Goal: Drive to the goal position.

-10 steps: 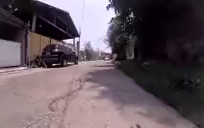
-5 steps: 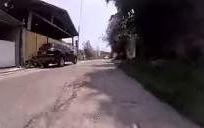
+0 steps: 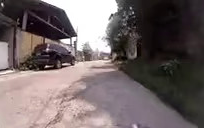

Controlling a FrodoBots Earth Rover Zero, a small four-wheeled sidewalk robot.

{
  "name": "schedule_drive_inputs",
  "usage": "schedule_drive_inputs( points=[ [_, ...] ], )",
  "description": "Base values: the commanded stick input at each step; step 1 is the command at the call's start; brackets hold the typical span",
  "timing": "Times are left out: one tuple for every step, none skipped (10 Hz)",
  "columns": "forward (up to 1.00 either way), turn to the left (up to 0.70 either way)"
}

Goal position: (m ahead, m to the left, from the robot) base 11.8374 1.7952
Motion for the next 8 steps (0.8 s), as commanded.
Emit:
schedule_drive_inputs(
  points=[
    [1.0,-0.08],
    [1.0,0.0],
    [1.0,0.0],
    [1.0,0.0],
    [1.0,0.0],
    [1.0,0.0],
    [1.0,0.0],
    [1.0,0.0]
  ],
)
